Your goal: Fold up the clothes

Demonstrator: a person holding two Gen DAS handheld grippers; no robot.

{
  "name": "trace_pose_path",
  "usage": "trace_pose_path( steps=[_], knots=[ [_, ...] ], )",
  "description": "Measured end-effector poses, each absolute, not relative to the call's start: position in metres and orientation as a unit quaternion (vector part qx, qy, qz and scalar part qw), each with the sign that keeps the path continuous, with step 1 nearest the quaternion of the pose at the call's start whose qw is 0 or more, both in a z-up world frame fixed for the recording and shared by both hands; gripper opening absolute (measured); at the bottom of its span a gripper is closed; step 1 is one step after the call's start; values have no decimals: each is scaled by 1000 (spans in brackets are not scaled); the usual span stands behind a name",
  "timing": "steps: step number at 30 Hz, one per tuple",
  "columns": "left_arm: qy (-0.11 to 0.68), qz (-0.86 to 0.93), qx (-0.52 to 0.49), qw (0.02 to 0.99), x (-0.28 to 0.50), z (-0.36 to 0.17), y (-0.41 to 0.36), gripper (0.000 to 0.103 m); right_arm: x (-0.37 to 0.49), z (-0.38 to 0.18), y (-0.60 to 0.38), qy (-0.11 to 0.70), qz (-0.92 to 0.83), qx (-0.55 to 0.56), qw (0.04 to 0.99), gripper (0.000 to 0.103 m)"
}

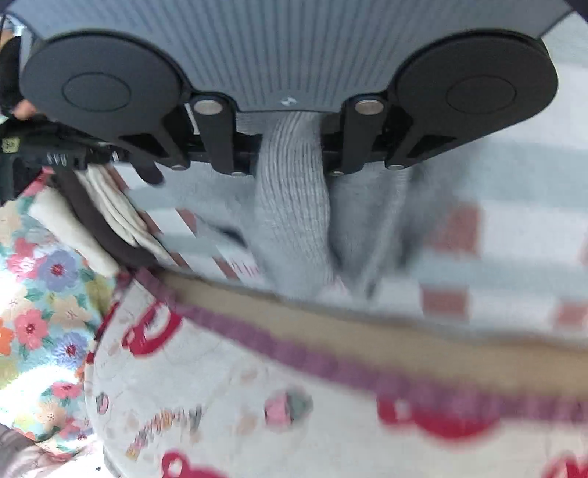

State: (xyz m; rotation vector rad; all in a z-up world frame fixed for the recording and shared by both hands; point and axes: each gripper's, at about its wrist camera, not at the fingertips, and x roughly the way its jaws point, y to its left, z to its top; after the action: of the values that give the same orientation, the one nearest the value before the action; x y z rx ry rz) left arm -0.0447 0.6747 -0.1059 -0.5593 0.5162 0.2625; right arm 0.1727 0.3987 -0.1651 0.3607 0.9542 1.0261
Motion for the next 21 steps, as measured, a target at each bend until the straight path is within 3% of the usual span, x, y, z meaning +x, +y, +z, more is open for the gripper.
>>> trace_pose_path(
  steps=[4,10,13,17,21],
  knots=[
    [280,179,-287,898,-56,-133,694,18,126,-157,447,382,503,-7,775,72],
    [259,188,-334,887,-67,-146,719,20,82,-118,474,271,484,-160,817,70],
    [257,196,-334,885,-71,-148,721,21,73,-110,481,220,497,-200,815,70],
    [258,211,-353,874,-83,-139,724,27,102,-128,495,289,501,-170,798,73],
    [216,201,-309,904,-100,-108,714,35,92,-130,493,272,494,-186,805,73]
  ],
)
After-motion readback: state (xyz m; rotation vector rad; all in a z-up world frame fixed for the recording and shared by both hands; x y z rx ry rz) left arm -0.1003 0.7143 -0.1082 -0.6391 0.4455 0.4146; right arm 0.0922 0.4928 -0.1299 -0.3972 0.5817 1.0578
